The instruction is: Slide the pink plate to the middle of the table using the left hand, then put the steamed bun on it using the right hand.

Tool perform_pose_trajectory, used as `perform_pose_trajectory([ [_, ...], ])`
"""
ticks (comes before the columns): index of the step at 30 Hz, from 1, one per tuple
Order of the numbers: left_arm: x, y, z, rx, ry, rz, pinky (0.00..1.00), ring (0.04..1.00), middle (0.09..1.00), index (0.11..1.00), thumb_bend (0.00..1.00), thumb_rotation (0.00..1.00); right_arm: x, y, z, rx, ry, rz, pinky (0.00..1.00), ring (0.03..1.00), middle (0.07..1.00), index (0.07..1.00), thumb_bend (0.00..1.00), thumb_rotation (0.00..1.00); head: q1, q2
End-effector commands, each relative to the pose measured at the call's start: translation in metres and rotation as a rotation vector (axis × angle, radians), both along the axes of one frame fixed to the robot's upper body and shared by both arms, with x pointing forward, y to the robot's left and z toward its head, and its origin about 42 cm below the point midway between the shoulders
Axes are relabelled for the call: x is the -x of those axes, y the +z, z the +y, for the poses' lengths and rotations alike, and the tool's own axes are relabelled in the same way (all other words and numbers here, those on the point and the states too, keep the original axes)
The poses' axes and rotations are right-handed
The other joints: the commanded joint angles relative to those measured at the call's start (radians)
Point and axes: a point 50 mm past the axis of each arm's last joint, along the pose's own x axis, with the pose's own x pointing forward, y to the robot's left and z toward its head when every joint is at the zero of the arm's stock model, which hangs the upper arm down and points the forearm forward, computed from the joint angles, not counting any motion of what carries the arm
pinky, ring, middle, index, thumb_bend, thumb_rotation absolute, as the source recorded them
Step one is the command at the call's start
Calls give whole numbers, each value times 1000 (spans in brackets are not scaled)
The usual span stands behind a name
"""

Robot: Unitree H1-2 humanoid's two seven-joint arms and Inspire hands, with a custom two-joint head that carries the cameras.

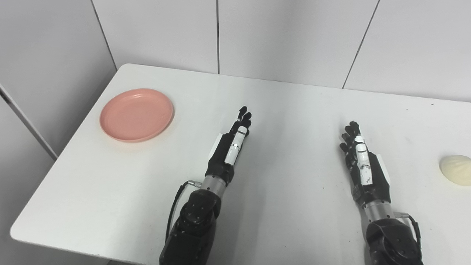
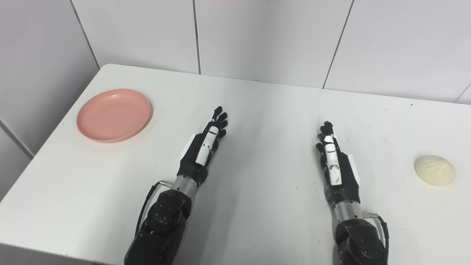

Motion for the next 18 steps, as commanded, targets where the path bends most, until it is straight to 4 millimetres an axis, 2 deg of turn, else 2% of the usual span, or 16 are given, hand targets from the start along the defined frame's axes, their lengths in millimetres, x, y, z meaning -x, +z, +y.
perform_pose_trajectory([
  [1,-7,30,-5,25,12,-108,1000,990,984,995,423,1000,10,-21,-13,9,-24,42,1000,1000,1000,1000,184,1000,2,2],
  [7,-17,68,1,80,30,-192,996,970,971,988,468,1000,8,-20,-17,16,-24,42,1000,1000,1000,1000,178,1000,8,4],
  [10,-19,77,4,100,33,-199,998,965,967,987,500,1000,8,-20,-19,13,-21,42,1000,1000,1000,1000,189,1000,11,6],
  [14,-20,101,18,132,53,-265,1000,983,978,988,475,1000,7,-19,-20,-2,-16,43,1000,1000,1000,1000,178,1000,26,9],
  [18,-19,115,32,130,102,-300,1000,964,963,973,482,1000,5,-19,-23,6,-14,40,1000,1000,1000,1000,187,1000,40,10],
])
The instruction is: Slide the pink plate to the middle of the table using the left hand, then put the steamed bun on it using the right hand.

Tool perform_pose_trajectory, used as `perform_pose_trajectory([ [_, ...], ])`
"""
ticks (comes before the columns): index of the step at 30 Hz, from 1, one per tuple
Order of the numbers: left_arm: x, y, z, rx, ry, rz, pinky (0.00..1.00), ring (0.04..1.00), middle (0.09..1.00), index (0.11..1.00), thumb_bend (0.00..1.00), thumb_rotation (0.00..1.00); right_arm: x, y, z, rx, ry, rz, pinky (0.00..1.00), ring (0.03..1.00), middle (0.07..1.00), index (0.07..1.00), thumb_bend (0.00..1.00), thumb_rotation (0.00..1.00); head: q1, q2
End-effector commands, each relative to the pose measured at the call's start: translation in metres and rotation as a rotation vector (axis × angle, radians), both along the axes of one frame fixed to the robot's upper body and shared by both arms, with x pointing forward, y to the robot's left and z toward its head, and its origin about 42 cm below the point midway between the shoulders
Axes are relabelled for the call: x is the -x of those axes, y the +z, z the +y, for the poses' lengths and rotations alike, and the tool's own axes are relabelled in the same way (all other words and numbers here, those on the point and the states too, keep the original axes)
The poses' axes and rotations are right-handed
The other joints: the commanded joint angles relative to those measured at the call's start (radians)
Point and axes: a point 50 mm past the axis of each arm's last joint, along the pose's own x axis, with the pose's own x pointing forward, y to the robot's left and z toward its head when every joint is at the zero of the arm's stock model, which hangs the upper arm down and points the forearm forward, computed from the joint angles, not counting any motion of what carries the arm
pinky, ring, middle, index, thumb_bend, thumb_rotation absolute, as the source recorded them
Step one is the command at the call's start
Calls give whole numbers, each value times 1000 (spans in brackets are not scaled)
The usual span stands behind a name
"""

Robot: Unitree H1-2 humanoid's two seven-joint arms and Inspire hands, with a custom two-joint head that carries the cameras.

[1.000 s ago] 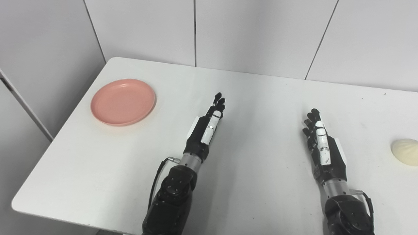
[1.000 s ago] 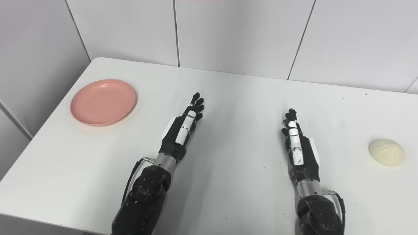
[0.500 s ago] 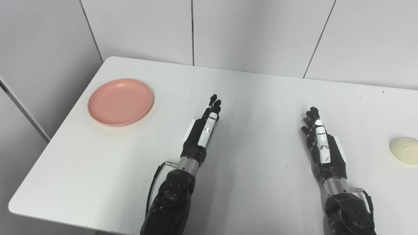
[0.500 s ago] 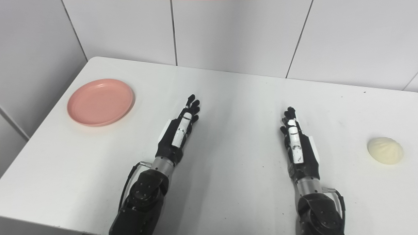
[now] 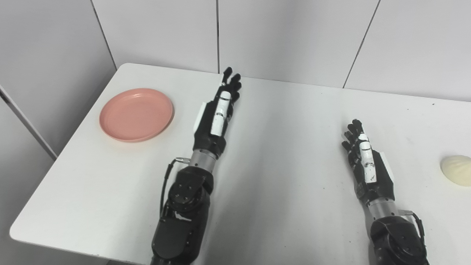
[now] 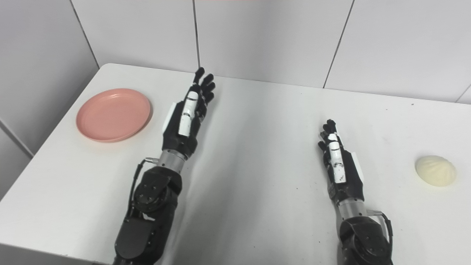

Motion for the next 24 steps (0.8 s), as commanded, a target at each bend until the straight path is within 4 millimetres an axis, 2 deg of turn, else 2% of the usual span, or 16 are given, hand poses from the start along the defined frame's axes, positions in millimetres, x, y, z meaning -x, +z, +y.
perform_pose_trajectory([
  [1,-4,27,5,16,19,-84,1000,963,961,970,478,1000,11,-21,-12,6,-22,42,1000,1000,1000,1000,188,1000,0,1],
  [8,-3,47,42,18,144,-136,1000,959,965,970,470,1000,10,-21,-16,-9,-23,46,1000,1000,1000,1000,180,1000,24,0],
  [15,-7,51,83,6,279,-172,971,948,963,971,445,1000,9,-19,-20,8,-20,46,1000,1000,1000,1000,187,1000,42,3],
  [20,-5,57,112,18,374,-180,998,962,965,978,467,1000,10,-18,-22,6,-18,50,1000,1000,1000,1000,182,1000,56,6],
  [24,-2,60,130,25,435,-198,983,954,964,981,468,1000,10,-17,-23,6,-13,54,1000,1000,1000,1000,183,1000,63,7],
])
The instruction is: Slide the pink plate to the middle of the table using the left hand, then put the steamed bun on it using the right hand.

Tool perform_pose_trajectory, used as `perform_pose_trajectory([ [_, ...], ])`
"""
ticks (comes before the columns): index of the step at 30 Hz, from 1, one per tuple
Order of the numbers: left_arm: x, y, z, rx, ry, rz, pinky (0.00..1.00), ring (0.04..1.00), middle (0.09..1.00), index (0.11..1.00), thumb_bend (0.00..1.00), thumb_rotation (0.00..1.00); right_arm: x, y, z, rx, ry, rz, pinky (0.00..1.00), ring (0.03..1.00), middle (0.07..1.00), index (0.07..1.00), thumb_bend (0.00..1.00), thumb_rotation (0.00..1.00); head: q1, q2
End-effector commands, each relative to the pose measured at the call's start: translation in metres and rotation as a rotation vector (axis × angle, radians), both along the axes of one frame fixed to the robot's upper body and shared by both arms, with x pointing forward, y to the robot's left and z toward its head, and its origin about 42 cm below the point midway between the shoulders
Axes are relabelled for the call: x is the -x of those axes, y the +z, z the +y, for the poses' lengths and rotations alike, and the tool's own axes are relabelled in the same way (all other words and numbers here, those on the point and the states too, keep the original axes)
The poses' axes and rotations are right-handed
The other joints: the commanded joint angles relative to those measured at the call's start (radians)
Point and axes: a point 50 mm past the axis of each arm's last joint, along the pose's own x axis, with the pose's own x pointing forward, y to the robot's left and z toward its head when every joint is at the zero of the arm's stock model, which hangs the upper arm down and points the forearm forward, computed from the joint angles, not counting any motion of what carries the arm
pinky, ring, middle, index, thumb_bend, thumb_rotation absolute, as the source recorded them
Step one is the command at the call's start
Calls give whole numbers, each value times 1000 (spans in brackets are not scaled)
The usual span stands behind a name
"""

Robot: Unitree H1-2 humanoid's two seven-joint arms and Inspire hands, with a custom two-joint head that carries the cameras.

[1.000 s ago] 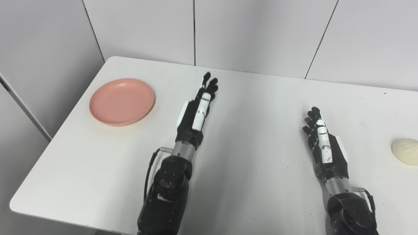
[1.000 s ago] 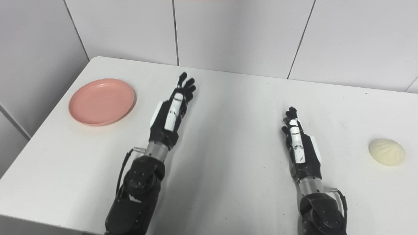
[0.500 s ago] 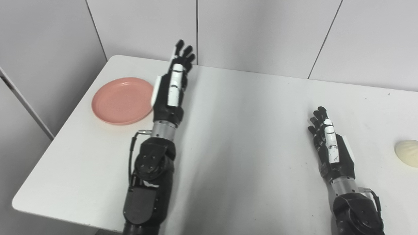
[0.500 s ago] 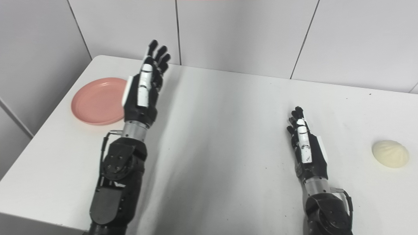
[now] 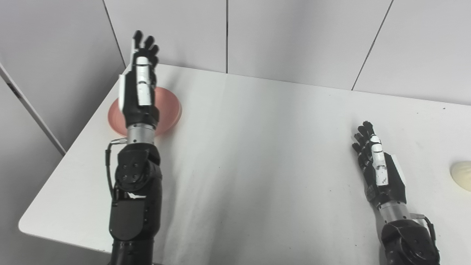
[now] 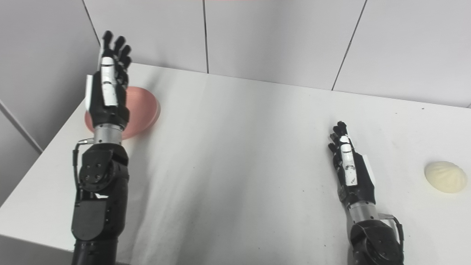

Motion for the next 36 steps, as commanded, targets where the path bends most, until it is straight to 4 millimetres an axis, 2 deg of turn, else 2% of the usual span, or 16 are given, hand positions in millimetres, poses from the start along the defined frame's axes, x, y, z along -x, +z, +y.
perform_pose_trajectory([
  [1,-1,27,9,-4,20,-120,982,954,965,982,469,1000,12,-17,-14,14,-24,50,1000,1000,1000,1000,183,1000,3,0],
  [5,1,28,31,17,62,-134,997,968,979,993,466,1000,12,-16,-14,17,-22,41,1000,1000,1000,1000,184,1000,8,1],
  [8,3,27,41,27,80,-136,1000,972,982,997,472,1000,13,-16,-14,20,-26,43,1000,1000,1000,1000,181,1000,9,1],
  [18,7,9,94,101,155,-134,1000,976,982,999,470,1000,12,-16,-14,14,-33,38,1000,1000,1000,1000,169,1000,14,-2],
  [36,-7,-32,134,229,176,-56,1000,987,985,996,460,1000,13,-15,-14,22,-25,35,1000,1000,1000,1000,170,1000,15,4],
])
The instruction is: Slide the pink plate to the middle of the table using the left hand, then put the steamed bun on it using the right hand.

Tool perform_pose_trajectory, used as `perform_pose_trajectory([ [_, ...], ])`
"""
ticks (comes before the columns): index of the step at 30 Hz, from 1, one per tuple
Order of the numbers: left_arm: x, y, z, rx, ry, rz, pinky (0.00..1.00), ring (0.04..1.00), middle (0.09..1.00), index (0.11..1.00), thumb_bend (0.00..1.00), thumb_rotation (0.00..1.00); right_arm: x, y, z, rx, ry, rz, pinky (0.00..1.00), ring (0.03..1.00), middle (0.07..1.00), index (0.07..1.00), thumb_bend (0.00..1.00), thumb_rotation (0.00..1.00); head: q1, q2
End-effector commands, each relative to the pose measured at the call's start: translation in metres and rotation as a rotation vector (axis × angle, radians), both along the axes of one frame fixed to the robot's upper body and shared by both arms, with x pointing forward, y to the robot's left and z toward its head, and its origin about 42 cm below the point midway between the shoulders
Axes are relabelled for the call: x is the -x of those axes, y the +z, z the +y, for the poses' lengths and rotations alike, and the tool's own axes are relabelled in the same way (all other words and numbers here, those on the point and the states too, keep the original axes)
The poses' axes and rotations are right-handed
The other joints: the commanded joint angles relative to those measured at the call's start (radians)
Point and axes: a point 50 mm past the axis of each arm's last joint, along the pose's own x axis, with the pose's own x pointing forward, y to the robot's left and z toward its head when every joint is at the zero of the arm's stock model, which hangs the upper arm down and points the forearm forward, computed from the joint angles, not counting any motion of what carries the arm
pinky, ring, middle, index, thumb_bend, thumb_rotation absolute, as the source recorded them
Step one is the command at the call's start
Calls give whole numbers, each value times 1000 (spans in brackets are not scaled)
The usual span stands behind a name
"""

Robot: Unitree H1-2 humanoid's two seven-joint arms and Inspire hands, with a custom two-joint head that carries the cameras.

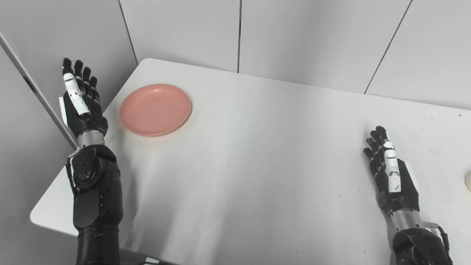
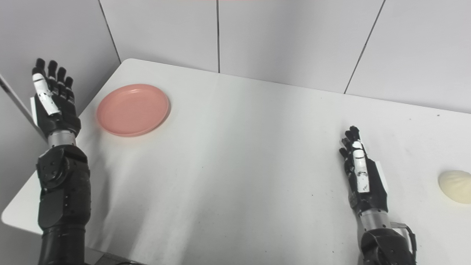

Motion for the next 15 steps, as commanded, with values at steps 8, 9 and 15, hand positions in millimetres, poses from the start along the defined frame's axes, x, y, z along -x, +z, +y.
perform_pose_trajectory([
  [8,-13,14,10,-11,-12,-51,1000,991,984,997,488,1000,13,-16,-10,8,-32,43,1000,1000,1000,1000,166,1000,8,3],
  [9,-14,12,10,-5,-9,-45,1000,989,982,995,489,1000,13,-15,-10,5,-31,44,1000,1000,1000,1000,167,1000,8,3],
  [15,-18,3,12,16,-10,-12,1000,998,984,999,465,1000,13,-15,-9,0,-35,36,1000,1000,1000,1000,150,1000,7,5],
])
